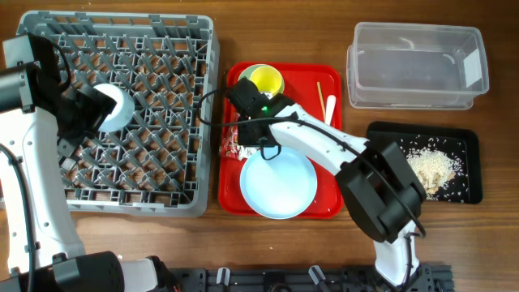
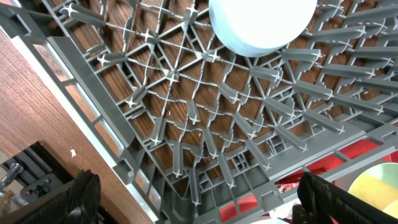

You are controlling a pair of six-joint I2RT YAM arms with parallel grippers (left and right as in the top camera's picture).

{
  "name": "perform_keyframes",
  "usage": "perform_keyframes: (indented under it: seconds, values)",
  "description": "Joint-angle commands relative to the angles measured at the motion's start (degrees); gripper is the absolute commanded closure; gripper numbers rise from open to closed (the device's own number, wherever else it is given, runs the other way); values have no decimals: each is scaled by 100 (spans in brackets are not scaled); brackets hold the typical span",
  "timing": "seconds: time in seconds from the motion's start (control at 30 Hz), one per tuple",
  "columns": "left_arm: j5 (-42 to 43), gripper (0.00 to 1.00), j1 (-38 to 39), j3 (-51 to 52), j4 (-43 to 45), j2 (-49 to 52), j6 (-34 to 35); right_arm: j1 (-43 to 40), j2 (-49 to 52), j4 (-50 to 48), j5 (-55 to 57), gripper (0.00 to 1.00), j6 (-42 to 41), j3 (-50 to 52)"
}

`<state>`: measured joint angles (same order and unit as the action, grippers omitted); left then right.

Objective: Sort waste into correct bins and load items into the dishwasher rack

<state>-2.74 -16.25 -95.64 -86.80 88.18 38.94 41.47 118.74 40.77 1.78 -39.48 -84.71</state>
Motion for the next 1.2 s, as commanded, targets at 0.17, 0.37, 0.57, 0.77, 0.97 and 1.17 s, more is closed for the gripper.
perform_keyframes:
  seconds: [0.17, 0.37, 0.57, 0.77, 0.97, 1.17]
  values:
    - [-33, 0, -28, -79, -4, -26, 96, 24, 42, 118, -11, 96, -101, -39]
    - [-33, 0, -28, -79, -4, -26, 96, -142, -767, 483, 616, 96, -94, -391]
    - [-33, 0, -28, -79, -4, -26, 96, -597, -2022, 557, 1051, 96, 219, -396]
    - [-33, 0, -28, -79, -4, -26, 96, -1362, -2820, 649, 1335, 96, 343, -396]
    - [-33, 0, -28, -79, -4, -26, 96, -2695, -2879, 503, 1687, 96, 350, -393]
    - [-33, 0, -28, -79, -4, -26, 96, -3877, -2426, -216, 1567, 96, 435, -389]
